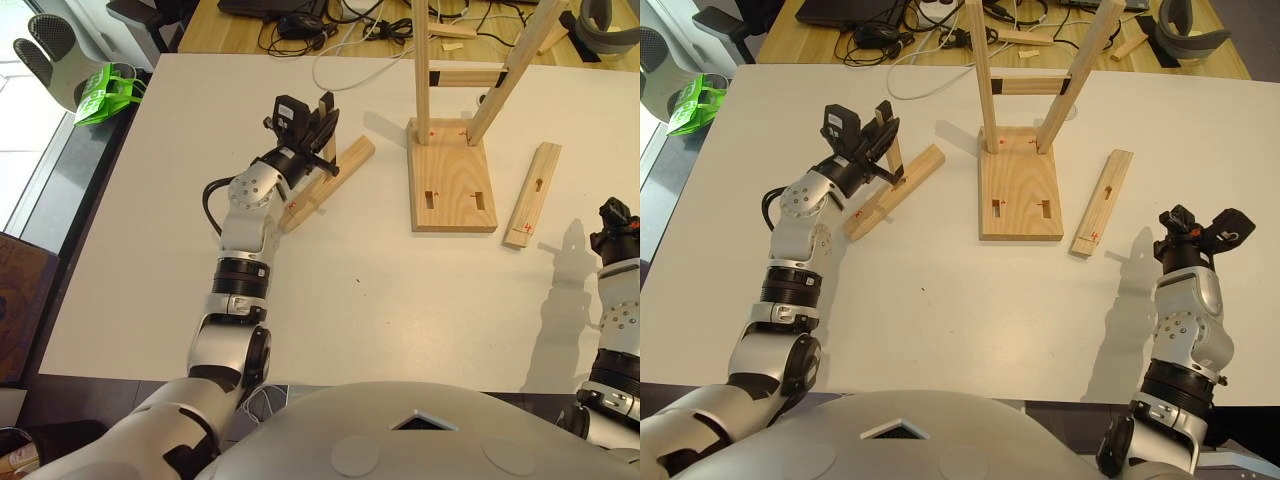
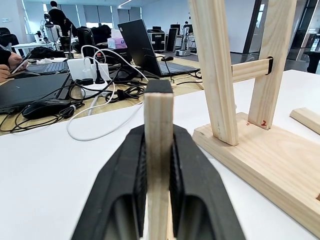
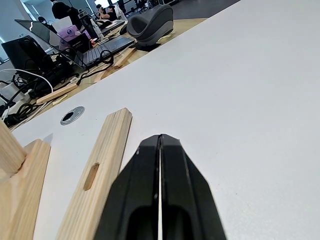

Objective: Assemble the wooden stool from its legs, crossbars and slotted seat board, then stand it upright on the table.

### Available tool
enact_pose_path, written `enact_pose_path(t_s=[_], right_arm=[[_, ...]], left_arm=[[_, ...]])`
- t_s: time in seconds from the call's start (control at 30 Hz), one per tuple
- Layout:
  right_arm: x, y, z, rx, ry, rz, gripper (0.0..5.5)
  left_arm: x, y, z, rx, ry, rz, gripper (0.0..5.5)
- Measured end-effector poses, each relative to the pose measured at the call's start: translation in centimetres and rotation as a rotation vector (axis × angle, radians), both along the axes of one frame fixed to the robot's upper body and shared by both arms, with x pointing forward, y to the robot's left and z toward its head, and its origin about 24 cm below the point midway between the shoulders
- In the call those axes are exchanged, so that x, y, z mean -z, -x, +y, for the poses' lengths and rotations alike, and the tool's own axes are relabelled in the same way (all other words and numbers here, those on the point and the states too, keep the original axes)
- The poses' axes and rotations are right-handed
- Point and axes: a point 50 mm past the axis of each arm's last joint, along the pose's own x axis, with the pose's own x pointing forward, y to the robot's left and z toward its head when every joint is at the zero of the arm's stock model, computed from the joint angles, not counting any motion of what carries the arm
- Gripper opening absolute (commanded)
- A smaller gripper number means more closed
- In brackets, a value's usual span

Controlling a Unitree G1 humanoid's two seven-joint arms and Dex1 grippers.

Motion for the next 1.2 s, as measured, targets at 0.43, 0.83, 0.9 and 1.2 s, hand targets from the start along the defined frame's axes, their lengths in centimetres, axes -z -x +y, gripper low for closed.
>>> enact_pose_path(t_s=[0.43,0.83,0.9,1.2], right_arm=[[0.8,0.2,0.7,-0.004,-0.019,0.03,0.0],[0.8,0.1,1.5,-0.01,-0.033,0.033,0.0],[0.8,0.2,1.5,-0.007,-0.032,0.039,0.0],[0.1,-0.3,1.7,-0.035,-0.018,0.049,0.0]], left_arm=[[-0.4,0.4,0.1,0.059,-0.03,-0.001,0.4],[0.1,0.1,0.1,0.052,-0.041,0.047,0.4],[0.2,-0.2,0.0,0.041,-0.028,0.051,0.4],[1.1,-0.8,-1.9,-0.021,0.054,0.028,0.4]])
